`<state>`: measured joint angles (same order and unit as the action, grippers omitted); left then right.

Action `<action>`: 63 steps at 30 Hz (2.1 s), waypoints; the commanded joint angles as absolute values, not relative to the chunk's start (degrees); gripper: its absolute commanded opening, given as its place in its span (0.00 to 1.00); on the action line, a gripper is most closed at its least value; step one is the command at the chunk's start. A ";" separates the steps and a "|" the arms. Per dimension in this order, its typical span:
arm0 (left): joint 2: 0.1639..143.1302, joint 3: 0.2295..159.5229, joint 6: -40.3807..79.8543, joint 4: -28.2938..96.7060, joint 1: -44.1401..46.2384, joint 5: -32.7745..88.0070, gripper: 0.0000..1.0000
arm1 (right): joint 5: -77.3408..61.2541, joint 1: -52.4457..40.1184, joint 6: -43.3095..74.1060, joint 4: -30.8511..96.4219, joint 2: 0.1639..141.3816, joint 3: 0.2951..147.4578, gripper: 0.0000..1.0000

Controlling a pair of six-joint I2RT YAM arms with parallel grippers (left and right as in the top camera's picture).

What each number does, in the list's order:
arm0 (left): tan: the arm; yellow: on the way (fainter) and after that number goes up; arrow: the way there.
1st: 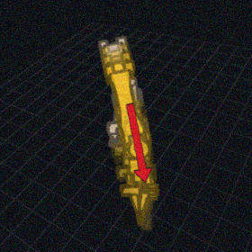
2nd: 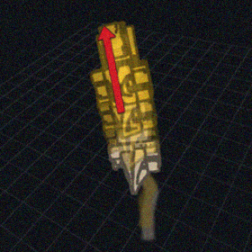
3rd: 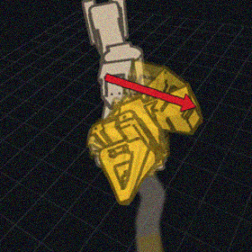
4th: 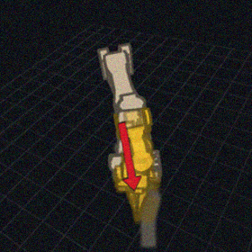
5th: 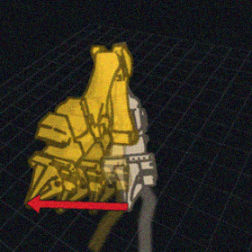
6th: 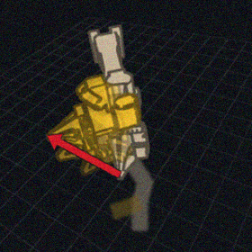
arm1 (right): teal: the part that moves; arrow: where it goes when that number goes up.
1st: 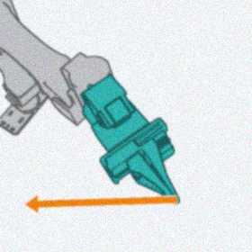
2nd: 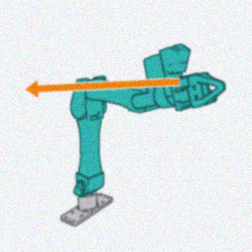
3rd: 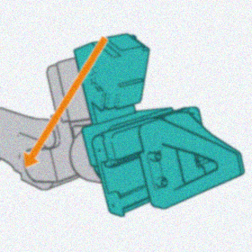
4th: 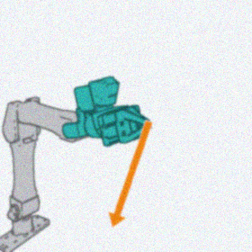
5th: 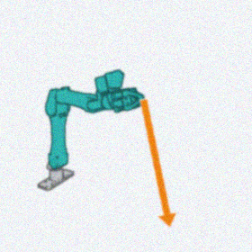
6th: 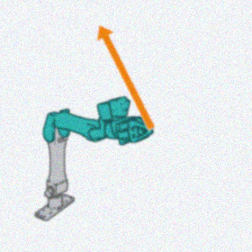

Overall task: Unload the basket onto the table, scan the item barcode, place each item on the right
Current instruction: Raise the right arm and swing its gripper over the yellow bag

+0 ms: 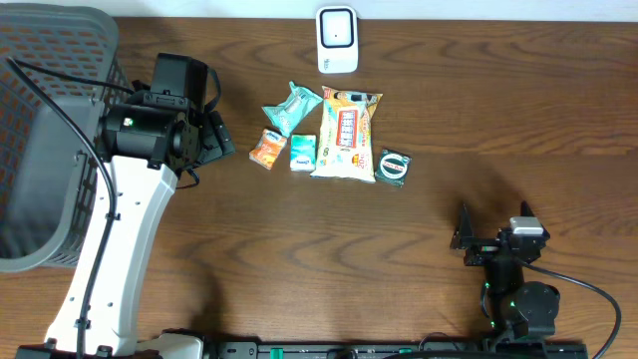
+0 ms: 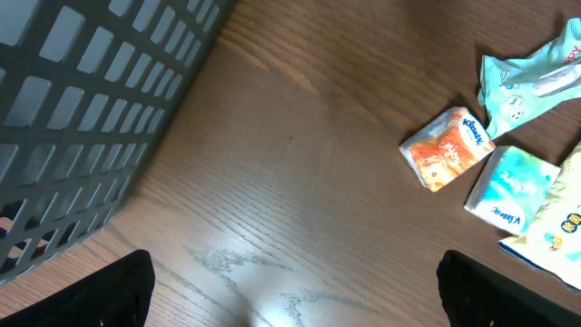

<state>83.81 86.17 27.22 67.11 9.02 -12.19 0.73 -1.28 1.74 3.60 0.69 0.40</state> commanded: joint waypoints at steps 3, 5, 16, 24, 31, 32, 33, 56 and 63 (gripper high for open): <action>84.25 86.11 27.75 67.46 8.80 -13.13 0.98 | -17.37 -1.50 22.52 -1.52 0.32 0.32 0.99; 84.25 86.11 27.75 67.44 8.80 -13.15 0.98 | -22.81 -1.50 31.18 -3.79 0.32 0.32 0.99; 84.25 86.11 27.75 67.46 8.80 -13.15 0.98 | -17.56 -1.50 42.22 -24.56 0.32 0.32 0.99; 84.25 86.11 27.75 67.44 8.80 -13.15 0.97 | -1.78 -1.50 42.17 -46.59 0.34 1.48 0.99; 84.25 86.11 27.75 67.44 8.80 -13.13 0.98 | -0.38 -1.50 29.78 -42.33 7.38 12.93 0.99; 84.25 86.11 27.75 67.44 8.80 -13.15 0.98 | -1.19 -1.50 28.47 -42.11 8.91 14.35 0.99; 84.25 86.11 27.75 67.44 8.80 -13.15 0.98 | -2.44 -1.50 26.96 -41.76 10.85 16.10 0.99; 84.25 86.11 27.75 67.44 8.80 -13.13 0.98 | -26.48 -9.63 1.63 25.32 69.10 68.64 0.99; 84.25 86.11 27.75 67.46 8.80 -13.15 0.98 | -28.25 -11.68 2.81 30.94 76.77 68.51 0.99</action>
<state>83.90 86.17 27.22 67.22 9.02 -12.38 -27.46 -11.05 3.36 30.46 75.42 67.44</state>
